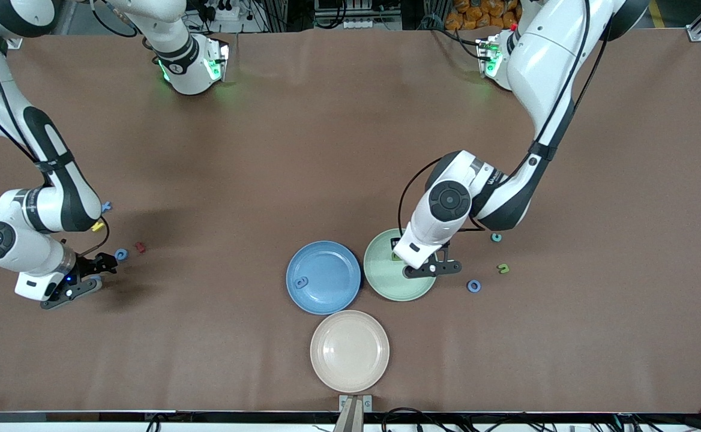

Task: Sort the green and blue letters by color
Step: 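Carry the green a into the green plate and open the left gripper, then return the left gripper to the green u while the right gripper lifts blue E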

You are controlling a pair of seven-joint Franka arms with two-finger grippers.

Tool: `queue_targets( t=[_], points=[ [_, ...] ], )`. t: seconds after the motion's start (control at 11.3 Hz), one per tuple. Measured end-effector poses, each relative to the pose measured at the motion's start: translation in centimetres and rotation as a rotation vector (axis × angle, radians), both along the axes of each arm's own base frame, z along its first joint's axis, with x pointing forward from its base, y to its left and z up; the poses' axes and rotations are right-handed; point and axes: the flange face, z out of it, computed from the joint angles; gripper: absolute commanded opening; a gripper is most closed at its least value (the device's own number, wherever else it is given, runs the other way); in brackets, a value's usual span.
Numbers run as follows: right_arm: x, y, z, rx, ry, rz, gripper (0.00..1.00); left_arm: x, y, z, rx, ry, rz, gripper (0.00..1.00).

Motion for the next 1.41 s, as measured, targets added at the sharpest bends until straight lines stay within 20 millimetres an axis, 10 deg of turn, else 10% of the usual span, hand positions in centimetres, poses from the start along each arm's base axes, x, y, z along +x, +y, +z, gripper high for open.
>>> queue_targets(
  t=[0.35, 0.71, 0.8, 0.88, 0.97, 1.41],
  points=[
    [0.1, -0.2, -0.6, 0.046, 0.002, -0.047, 1.0, 2.8, 4.0, 1.0, 0.006, -0.024, 0.057, 1.0],
    [-0.2, -1.1, -0.9, 0.043, 0.007, -0.064, 1.0, 7.5, 16.4, 0.7, 0.031, 0.001, -0.004, 1.0],
    [-0.2, -1.4, -1.0, 0.041, 0.005, -0.062, 0.79, 7.8, 17.7, 0.6, 0.033, 0.004, -0.038, 1.0],
    [-0.2, -1.6, -1.0, 0.039, 0.002, -0.061, 0.2, 7.9, 18.6, 0.4, 0.034, 0.007, -0.072, 1.0],
    [-0.3, -1.7, -1.1, 0.038, 0.002, -0.059, 0.0, 8.2, 19.7, 0.2, 0.037, 0.009, -0.093, 1.0],
    [0.2, -1.9, -0.3, 0.045, -0.013, -0.053, 0.0, 8.9, 23.5, -1.6, 0.093, 0.011, -0.136, 0.98]
  ],
)
